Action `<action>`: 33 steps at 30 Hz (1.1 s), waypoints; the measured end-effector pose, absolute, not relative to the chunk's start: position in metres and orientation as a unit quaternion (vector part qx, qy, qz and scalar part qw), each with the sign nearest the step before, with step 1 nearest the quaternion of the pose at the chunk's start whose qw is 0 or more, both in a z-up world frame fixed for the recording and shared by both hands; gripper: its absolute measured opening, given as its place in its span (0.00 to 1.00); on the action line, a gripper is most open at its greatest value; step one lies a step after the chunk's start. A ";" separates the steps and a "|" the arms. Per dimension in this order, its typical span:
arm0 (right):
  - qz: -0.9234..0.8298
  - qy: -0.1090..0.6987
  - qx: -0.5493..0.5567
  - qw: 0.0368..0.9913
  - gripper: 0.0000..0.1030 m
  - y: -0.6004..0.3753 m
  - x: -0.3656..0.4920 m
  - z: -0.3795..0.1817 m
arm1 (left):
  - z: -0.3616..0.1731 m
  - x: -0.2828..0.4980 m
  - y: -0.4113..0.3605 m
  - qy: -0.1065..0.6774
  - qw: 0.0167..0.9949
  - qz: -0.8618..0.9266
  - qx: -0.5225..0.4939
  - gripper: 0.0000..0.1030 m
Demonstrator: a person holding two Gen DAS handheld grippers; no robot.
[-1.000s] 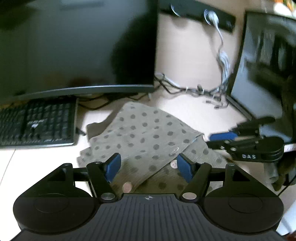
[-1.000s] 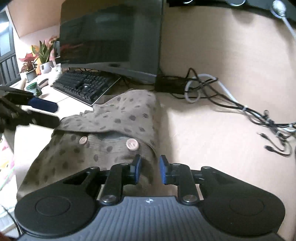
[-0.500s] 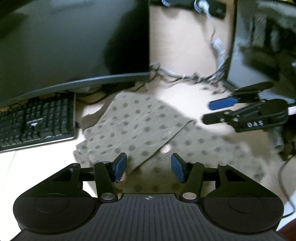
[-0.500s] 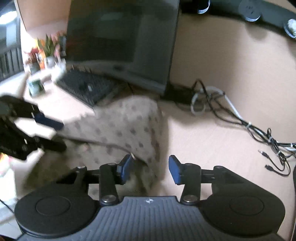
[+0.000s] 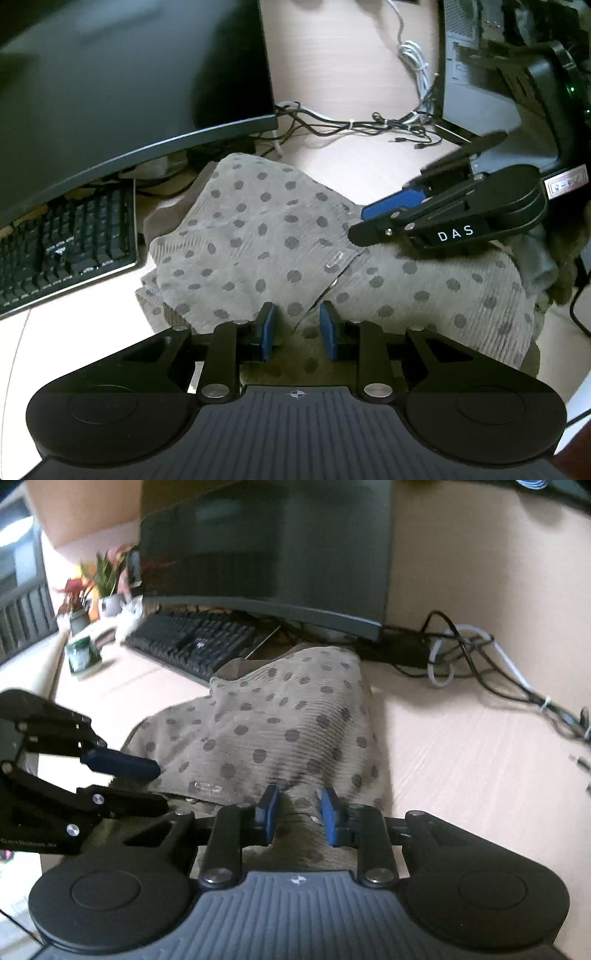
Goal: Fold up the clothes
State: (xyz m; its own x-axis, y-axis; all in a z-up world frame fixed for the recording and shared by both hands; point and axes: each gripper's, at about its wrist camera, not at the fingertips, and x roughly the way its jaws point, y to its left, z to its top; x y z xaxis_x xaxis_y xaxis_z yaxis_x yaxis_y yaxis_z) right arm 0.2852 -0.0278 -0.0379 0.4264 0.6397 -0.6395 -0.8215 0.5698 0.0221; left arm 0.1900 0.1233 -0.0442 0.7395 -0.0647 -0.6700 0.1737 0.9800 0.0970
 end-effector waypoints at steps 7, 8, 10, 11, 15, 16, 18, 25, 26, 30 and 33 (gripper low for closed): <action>0.453 0.299 -0.189 0.819 0.32 -0.051 0.285 -0.002 | -0.011 0.165 0.151 0.351 0.934 -0.073 0.006 0.55; 0.448 0.300 -0.175 0.824 0.32 -0.056 0.287 0.003 | -0.005 0.164 0.156 0.341 0.937 -0.070 -0.008 0.55; 0.445 0.299 -0.144 0.832 0.32 -0.059 0.290 0.010 | 0.003 0.168 0.162 0.325 0.942 -0.069 -0.045 0.60; 0.446 0.298 -0.133 0.833 0.32 -0.056 0.291 0.011 | 0.002 0.175 0.161 0.322 0.943 -0.071 -0.054 0.62; 0.454 0.326 -0.117 0.821 0.32 -0.031 0.297 -0.008 | -0.020 0.205 0.154 0.349 0.930 -0.080 -0.076 0.65; 0.450 0.344 -0.126 0.815 0.32 -0.024 0.298 -0.020 | -0.032 0.211 0.152 0.370 0.922 -0.079 -0.075 0.65; 0.445 0.338 -0.151 0.815 0.36 -0.021 0.293 -0.036 | -0.048 0.207 0.149 0.380 0.920 -0.076 -0.055 0.65; 0.459 0.318 -0.192 0.807 0.62 -0.069 0.267 -0.007 | -0.026 0.158 0.152 0.363 0.928 -0.044 -0.064 0.84; 0.472 0.306 -0.217 0.798 0.65 -0.080 0.255 -0.003 | -0.024 0.148 0.154 0.361 0.930 -0.025 -0.069 0.86; 0.538 0.258 -0.306 0.742 0.72 -0.111 0.204 0.003 | -0.017 0.113 0.172 0.339 0.928 0.077 -0.134 0.92; 0.578 0.226 -0.364 0.694 0.75 -0.117 0.173 -0.007 | -0.009 0.091 0.180 0.310 0.923 0.137 -0.180 0.93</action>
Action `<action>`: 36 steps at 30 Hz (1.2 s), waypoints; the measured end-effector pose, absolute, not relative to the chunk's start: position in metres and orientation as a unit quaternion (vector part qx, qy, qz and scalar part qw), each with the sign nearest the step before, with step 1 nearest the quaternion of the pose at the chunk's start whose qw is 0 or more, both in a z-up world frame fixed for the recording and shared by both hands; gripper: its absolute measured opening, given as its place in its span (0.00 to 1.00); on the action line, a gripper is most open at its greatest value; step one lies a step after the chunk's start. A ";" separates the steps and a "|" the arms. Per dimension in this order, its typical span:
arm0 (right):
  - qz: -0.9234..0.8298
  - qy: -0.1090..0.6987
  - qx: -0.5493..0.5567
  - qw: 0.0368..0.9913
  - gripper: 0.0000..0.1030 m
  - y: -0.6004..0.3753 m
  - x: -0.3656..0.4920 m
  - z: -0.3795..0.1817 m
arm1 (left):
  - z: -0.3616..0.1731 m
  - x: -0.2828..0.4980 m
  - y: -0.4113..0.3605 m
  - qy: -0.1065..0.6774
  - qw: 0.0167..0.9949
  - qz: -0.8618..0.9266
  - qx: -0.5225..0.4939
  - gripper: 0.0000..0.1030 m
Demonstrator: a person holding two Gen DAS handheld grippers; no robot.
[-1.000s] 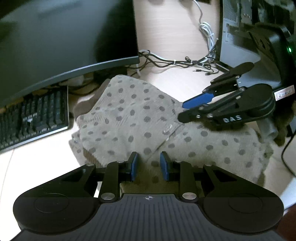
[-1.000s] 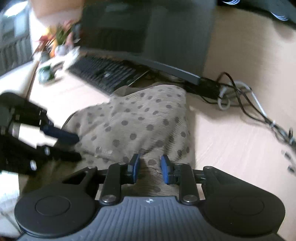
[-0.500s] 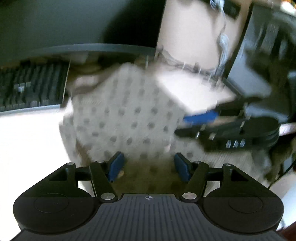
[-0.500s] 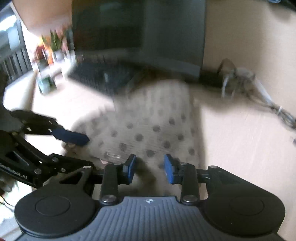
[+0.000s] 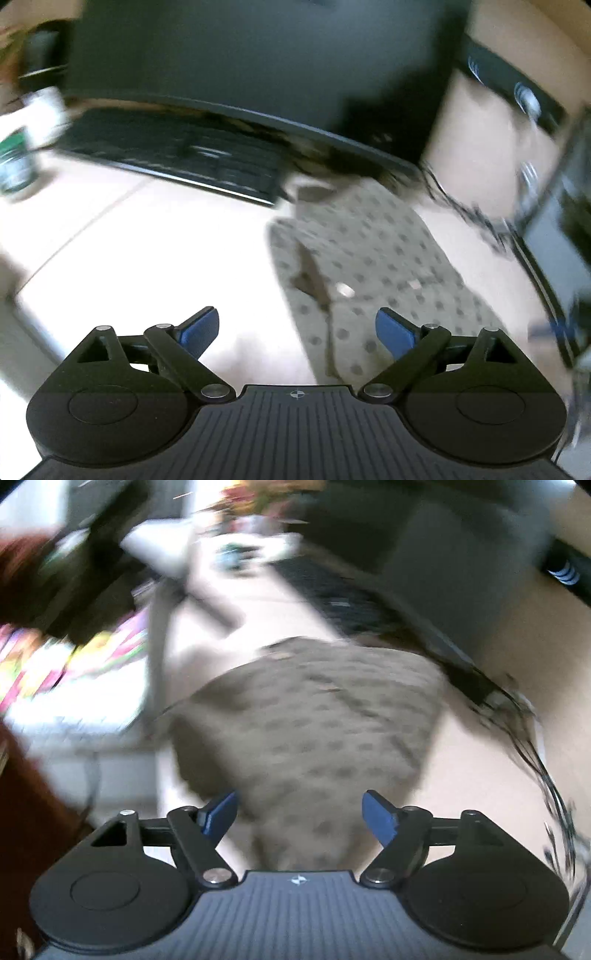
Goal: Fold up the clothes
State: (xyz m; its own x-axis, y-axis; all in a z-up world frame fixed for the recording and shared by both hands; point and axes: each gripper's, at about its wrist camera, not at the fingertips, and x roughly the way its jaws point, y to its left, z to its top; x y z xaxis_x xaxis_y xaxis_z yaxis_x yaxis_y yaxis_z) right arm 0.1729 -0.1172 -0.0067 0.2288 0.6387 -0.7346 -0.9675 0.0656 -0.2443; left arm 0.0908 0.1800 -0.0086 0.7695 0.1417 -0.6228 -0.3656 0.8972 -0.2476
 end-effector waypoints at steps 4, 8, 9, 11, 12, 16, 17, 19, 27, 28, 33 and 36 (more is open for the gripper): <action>0.596 0.188 -0.422 0.657 0.76 -0.109 0.148 -0.029 | 0.002 0.077 0.172 0.309 0.918 0.181 -0.173 0.96; 0.593 0.150 -0.448 0.652 0.78 -0.100 0.141 -0.043 | 0.008 0.071 0.149 0.319 0.914 0.203 -0.148 0.97; 0.595 0.146 -0.449 0.650 0.78 -0.098 0.141 -0.043 | 0.008 0.068 0.145 0.320 0.913 0.204 -0.150 0.98; 0.597 0.143 -0.446 0.651 0.78 -0.094 0.142 -0.043 | 0.009 0.065 0.138 0.319 0.914 0.200 -0.151 0.99; 0.597 0.154 -0.435 0.656 0.75 -0.090 0.145 -0.043 | 0.009 0.063 0.135 0.319 0.914 0.198 -0.150 0.99; 0.577 0.245 -0.361 0.690 0.52 -0.074 0.176 -0.039 | 0.010 0.061 0.126 0.322 0.919 0.187 -0.132 1.00; 0.575 0.265 -0.343 0.694 0.51 -0.073 0.183 -0.037 | 0.010 0.061 0.124 0.323 0.920 0.183 -0.129 1.00; 0.570 0.302 -0.309 0.698 0.48 -0.070 0.196 -0.034 | 0.011 0.060 0.123 0.323 0.922 0.176 -0.123 1.00; 0.525 0.491 -0.073 0.691 0.44 -0.078 0.265 -0.037 | 0.003 0.058 0.101 0.335 0.937 0.091 -0.031 1.00; 0.519 0.506 -0.051 0.687 0.44 -0.079 0.269 -0.039 | -0.001 0.059 0.095 0.341 0.937 0.071 -0.009 1.00; 0.502 0.544 0.007 0.672 0.42 -0.083 0.284 -0.046 | -0.026 0.078 0.059 0.366 0.924 0.010 0.109 1.00; 0.518 0.493 -0.076 0.695 0.44 -0.075 0.260 -0.034 | -0.041 0.098 0.049 0.375 0.912 0.027 0.164 1.00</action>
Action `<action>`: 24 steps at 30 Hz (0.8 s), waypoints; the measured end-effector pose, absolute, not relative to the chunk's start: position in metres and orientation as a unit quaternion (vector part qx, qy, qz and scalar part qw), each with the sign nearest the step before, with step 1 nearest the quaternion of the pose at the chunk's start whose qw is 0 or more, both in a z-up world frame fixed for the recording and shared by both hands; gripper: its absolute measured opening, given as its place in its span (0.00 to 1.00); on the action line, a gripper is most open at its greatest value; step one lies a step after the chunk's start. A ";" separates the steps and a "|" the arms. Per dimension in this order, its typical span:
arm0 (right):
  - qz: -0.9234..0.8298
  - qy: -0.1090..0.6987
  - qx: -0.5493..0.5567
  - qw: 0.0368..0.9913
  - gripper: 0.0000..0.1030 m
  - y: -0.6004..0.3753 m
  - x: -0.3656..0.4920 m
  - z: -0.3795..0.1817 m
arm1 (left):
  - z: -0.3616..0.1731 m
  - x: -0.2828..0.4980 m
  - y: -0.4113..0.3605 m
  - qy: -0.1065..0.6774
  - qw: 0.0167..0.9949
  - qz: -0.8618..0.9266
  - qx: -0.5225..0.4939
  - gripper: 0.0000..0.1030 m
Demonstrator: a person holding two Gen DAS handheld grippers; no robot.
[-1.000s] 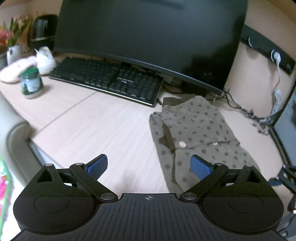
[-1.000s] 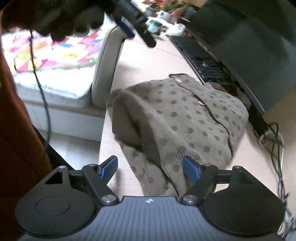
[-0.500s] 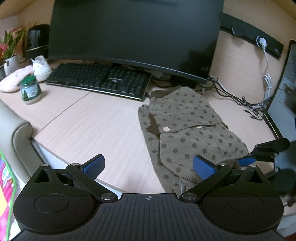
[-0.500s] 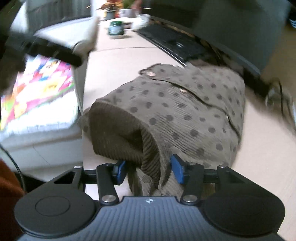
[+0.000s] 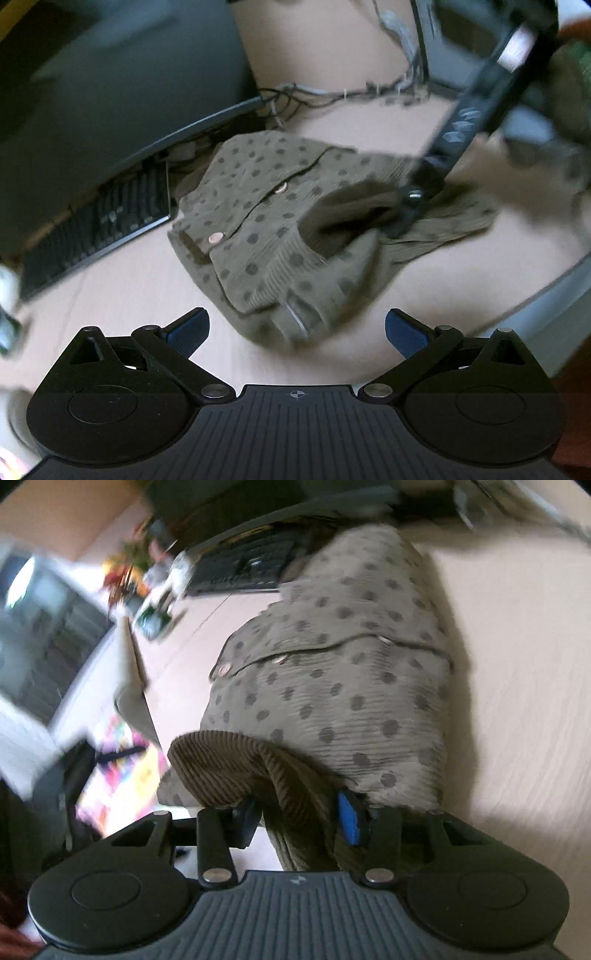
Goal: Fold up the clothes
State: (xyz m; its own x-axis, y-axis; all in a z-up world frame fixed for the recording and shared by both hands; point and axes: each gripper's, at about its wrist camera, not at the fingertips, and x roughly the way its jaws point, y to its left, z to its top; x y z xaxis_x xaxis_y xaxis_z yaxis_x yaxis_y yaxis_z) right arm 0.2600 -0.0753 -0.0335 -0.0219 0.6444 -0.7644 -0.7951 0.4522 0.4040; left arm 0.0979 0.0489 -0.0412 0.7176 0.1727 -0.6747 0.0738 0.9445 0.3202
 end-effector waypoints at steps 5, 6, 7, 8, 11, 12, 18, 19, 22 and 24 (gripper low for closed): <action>0.564 0.308 -0.246 0.726 0.70 -0.080 0.194 -0.010 | -0.034 0.129 0.073 0.378 0.918 0.049 0.112 1.00; 0.569 0.256 -0.282 0.728 0.80 -0.084 0.179 -0.010 | -0.030 0.133 0.082 0.377 0.921 0.050 0.079 1.00; 0.572 0.211 -0.320 0.726 0.81 -0.085 0.166 -0.014 | -0.025 0.137 0.090 0.377 0.924 0.050 0.046 1.00; 0.572 0.168 -0.357 0.719 0.81 -0.086 0.155 -0.020 | -0.023 0.140 0.097 0.378 0.925 0.048 0.019 1.00; 0.562 0.122 -0.403 0.712 0.81 -0.076 0.141 -0.036 | -0.019 0.146 0.111 0.375 0.926 0.034 -0.040 1.00; 0.559 0.114 -0.409 0.712 0.81 -0.070 0.140 -0.040 | -0.018 0.147 0.114 0.372 0.926 0.028 -0.055 1.00; 0.551 0.049 -0.485 0.678 0.40 -0.041 0.136 -0.056 | -0.010 0.138 0.114 0.347 0.935 0.004 -0.067 1.00; 0.561 0.073 -0.477 0.673 0.32 -0.038 0.141 -0.051 | -0.006 0.132 0.111 0.344 0.938 -0.004 -0.050 1.00; 0.585 0.221 -0.363 0.691 0.25 -0.034 0.179 -0.015 | 0.003 0.108 0.102 0.335 0.941 -0.024 0.031 1.00; 0.579 0.282 -0.293 0.707 0.23 -0.036 0.206 0.005 | 0.004 0.092 0.095 0.329 0.939 -0.034 0.093 1.00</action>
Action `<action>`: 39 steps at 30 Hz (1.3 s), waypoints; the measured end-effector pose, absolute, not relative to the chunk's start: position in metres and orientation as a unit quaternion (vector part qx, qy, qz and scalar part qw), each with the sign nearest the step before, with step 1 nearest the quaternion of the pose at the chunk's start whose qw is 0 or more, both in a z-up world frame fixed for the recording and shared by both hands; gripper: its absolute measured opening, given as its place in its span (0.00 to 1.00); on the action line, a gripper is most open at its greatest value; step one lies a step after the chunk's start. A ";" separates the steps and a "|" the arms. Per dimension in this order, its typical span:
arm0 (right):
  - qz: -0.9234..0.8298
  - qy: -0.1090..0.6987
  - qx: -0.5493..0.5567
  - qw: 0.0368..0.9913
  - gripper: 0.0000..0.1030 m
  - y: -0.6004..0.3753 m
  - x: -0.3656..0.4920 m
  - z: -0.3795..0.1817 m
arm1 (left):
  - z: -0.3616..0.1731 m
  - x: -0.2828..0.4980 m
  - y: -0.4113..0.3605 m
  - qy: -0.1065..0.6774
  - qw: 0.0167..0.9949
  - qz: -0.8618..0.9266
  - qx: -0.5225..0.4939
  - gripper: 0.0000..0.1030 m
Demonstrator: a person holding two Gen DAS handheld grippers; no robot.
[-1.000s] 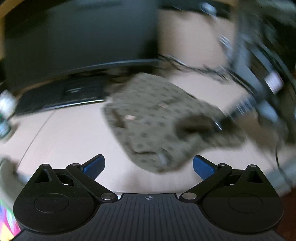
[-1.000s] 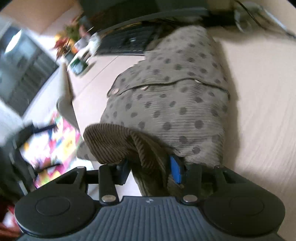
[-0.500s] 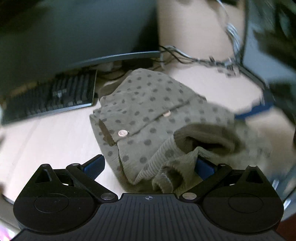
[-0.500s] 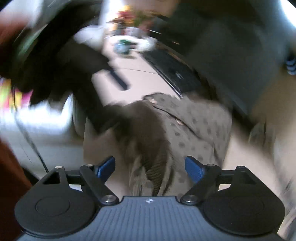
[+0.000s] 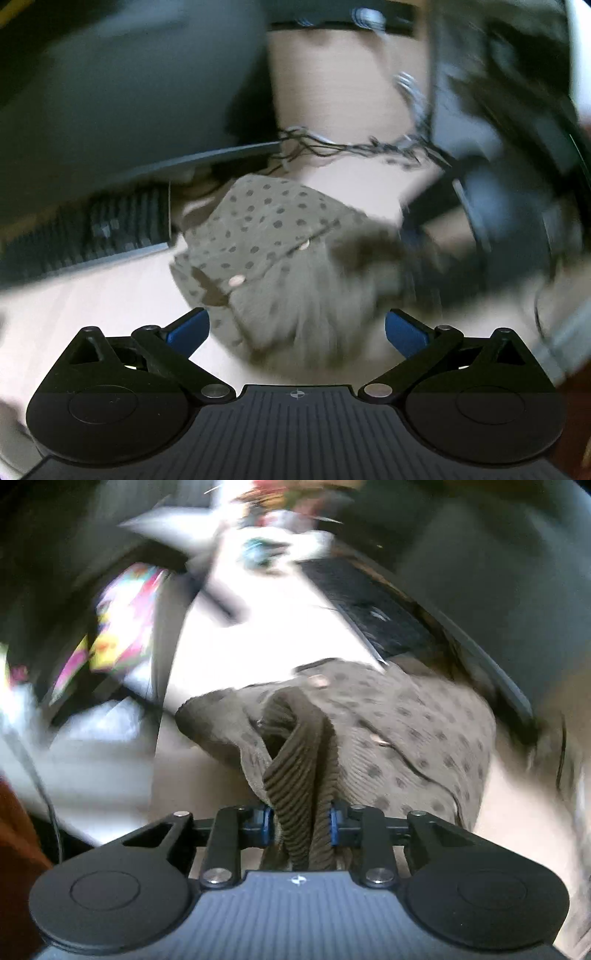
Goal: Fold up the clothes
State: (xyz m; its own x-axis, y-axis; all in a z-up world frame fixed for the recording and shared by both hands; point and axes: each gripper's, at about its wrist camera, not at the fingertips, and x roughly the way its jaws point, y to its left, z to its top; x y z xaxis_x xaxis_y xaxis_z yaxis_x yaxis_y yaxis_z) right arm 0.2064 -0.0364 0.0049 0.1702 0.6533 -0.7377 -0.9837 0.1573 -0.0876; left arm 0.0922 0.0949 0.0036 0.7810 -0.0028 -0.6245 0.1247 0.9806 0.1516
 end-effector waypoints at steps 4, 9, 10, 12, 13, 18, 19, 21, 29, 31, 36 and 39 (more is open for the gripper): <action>0.564 0.364 -0.202 0.713 0.21 -0.037 0.245 0.023 | -0.012 0.083 0.081 0.319 0.927 -0.041 0.191 1.00; 0.557 0.382 -0.203 0.709 0.21 -0.032 0.248 0.022 | -0.027 0.110 0.082 0.301 0.921 -0.045 0.245 1.00; 0.557 0.382 -0.207 0.708 0.21 -0.032 0.248 0.021 | -0.029 0.118 0.084 0.297 0.921 -0.050 0.248 1.00; 0.556 0.382 -0.214 0.706 0.21 -0.035 0.246 0.021 | -0.031 0.136 0.089 0.291 0.919 -0.067 0.259 1.00; 0.556 0.382 -0.217 0.705 0.21 -0.036 0.245 0.020 | -0.032 0.145 0.091 0.288 0.917 -0.078 0.265 1.00; 0.542 0.398 -0.210 0.709 0.21 -0.037 0.246 0.020 | -0.041 0.179 0.098 0.293 0.898 -0.175 0.278 1.00; 0.540 0.401 -0.209 0.710 0.21 -0.037 0.246 0.020 | -0.044 0.185 0.100 0.296 0.893 -0.195 0.278 1.00; 0.538 0.404 -0.209 0.710 0.21 -0.036 0.247 0.022 | -0.050 0.194 0.104 0.305 0.885 -0.222 0.273 0.94; 0.518 0.352 -0.253 0.737 0.44 -0.058 0.224 0.041 | -0.045 0.220 0.140 0.348 0.900 -0.243 0.097 0.67; 0.510 0.298 -0.278 0.758 0.57 -0.087 0.206 0.051 | -0.041 0.225 0.150 0.356 0.902 -0.236 0.052 0.67; 0.434 0.249 -0.335 0.798 0.70 -0.145 0.181 0.033 | -0.040 0.234 0.163 0.371 0.902 -0.220 0.004 0.67; 0.409 0.257 -0.336 0.809 0.70 -0.159 0.175 0.001 | -0.040 0.243 0.176 0.381 0.895 -0.223 -0.061 0.67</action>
